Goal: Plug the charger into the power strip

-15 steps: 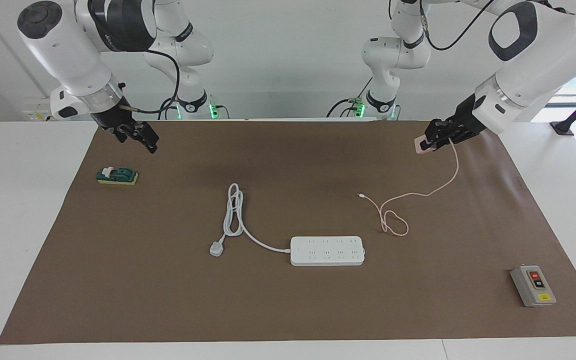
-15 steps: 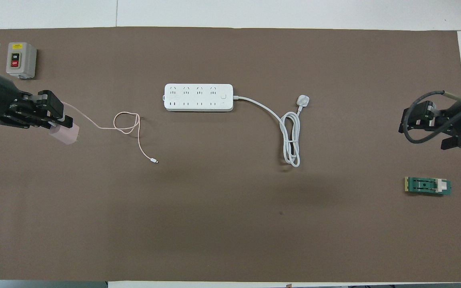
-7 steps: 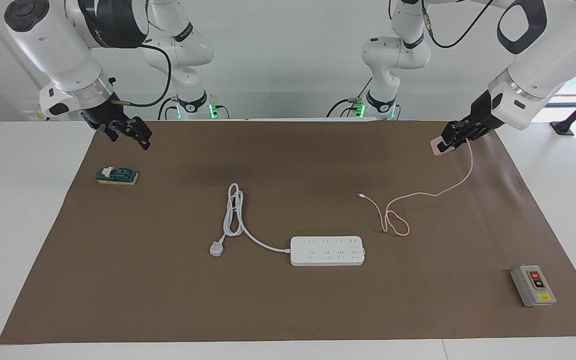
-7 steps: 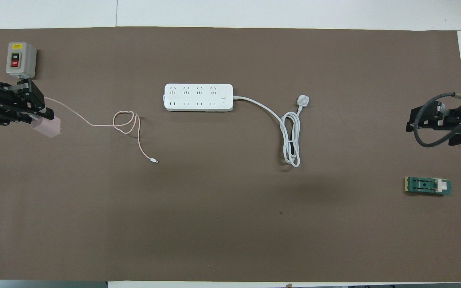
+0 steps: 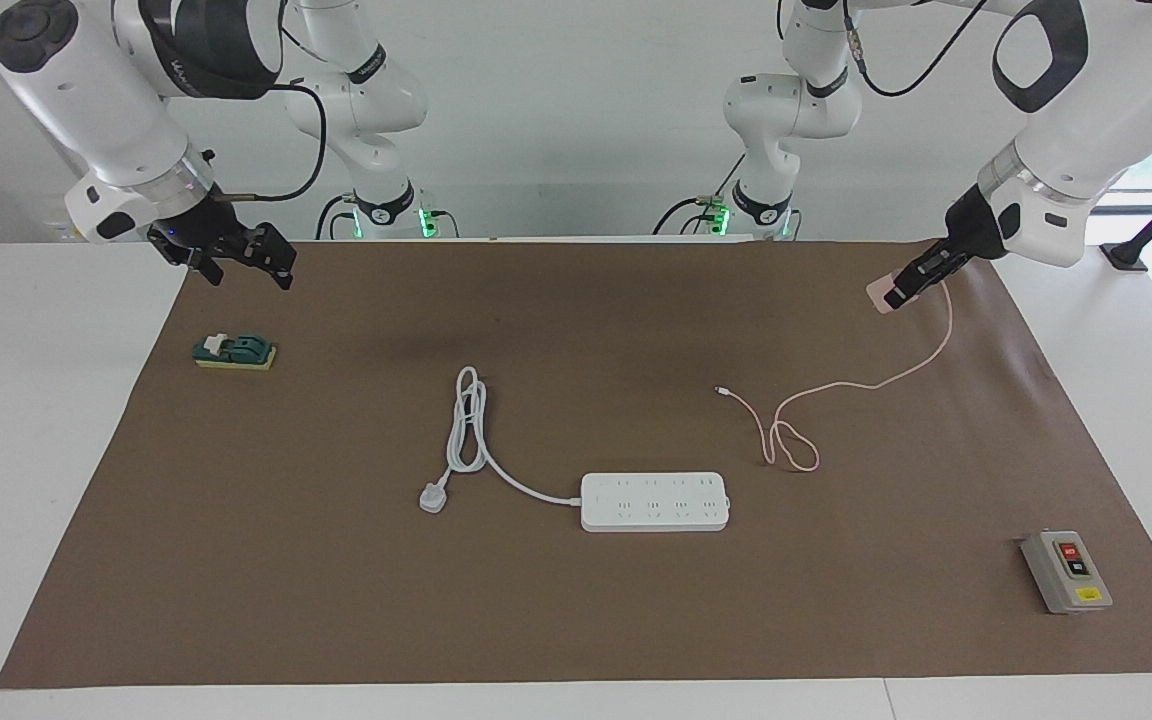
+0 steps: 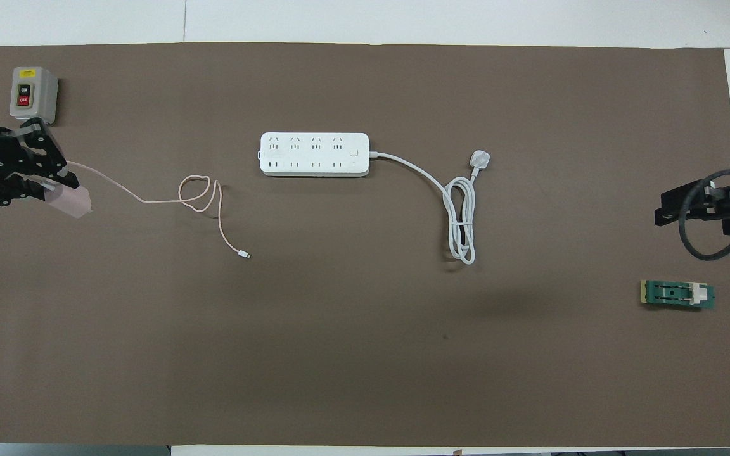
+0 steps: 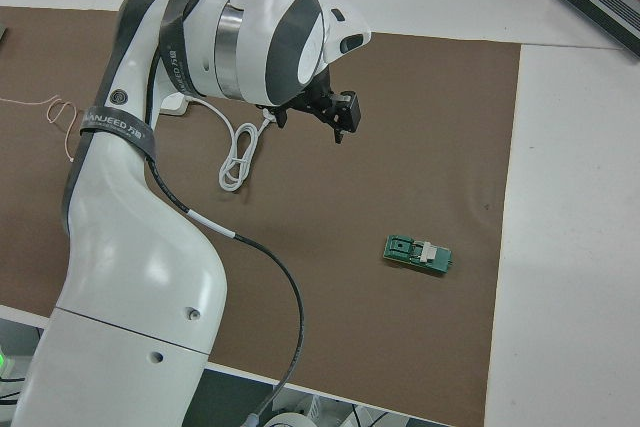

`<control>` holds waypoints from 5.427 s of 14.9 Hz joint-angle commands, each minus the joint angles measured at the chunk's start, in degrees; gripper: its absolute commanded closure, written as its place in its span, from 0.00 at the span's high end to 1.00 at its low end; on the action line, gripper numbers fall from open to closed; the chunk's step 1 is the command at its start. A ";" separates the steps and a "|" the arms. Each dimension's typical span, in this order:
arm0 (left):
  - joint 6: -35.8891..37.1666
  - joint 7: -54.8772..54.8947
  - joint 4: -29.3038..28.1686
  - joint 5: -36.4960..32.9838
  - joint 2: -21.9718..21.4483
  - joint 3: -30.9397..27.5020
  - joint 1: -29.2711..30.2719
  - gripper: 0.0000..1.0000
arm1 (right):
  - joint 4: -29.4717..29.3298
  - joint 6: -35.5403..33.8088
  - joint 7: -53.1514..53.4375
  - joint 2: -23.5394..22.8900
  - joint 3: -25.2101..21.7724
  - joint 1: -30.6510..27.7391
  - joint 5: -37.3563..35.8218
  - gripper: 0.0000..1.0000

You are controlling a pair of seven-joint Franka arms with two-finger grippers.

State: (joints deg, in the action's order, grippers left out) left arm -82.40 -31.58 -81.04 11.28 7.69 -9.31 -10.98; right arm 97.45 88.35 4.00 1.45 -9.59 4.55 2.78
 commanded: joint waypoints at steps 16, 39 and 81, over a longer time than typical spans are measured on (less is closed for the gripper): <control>-14.73 -64.64 8.60 -13.12 14.69 0.35 -12.83 0.00 | -3.15 -1.69 -2.69 -1.10 -0.78 -0.86 -1.11 1.00; -17.18 -82.95 19.52 -15.24 35.28 -1.59 -21.53 0.00 | -2.62 -2.48 -2.33 0.57 -0.69 -0.60 -0.67 1.00; -20.70 -78.11 9.86 -15.06 33.18 -1.50 -23.38 0.00 | -2.62 -2.48 -2.33 0.57 -0.69 -0.60 -0.67 1.00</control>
State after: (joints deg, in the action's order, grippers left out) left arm -101.50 -110.46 -66.93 -3.19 41.83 -10.54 -34.18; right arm 95.06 86.77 0.66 1.61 -10.78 4.20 2.78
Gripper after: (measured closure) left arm 0.687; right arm 0.000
